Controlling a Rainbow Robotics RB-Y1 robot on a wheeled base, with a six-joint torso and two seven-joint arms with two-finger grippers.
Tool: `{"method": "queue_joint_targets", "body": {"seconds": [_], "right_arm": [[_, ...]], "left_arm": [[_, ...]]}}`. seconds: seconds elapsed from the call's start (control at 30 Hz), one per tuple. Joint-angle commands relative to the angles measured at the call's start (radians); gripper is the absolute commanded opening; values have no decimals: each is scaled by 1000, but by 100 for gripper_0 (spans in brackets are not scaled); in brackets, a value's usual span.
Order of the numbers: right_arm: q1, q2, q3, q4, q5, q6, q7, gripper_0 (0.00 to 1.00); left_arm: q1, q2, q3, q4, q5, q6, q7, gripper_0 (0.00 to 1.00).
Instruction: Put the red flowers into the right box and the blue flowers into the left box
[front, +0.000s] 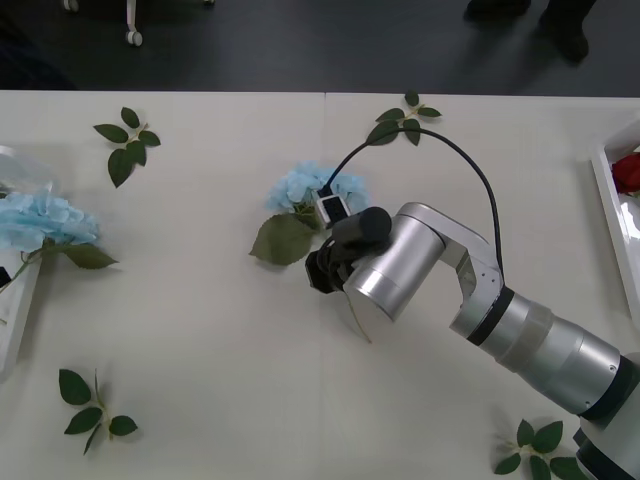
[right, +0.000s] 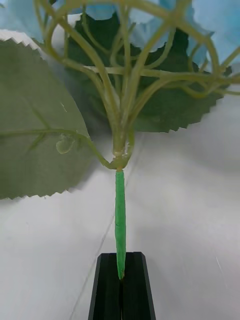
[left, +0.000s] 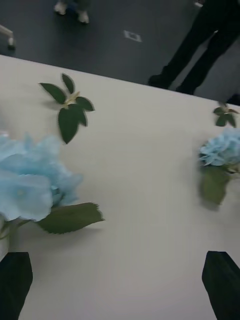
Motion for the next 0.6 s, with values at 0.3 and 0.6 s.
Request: {"method": "queue_joint_targets", "body": {"seconds": [0.3, 0.6], "right_arm": [[-33, -173, -122, -407, -173, 84, 3, 0], [-33, -434, -310, -807, -456, 185, 6, 0]], "left_arm": [[-79, 33, 8, -64, 83, 297, -227, 100], [-210, 33, 8, -64, 90, 507, -255, 100]]}}
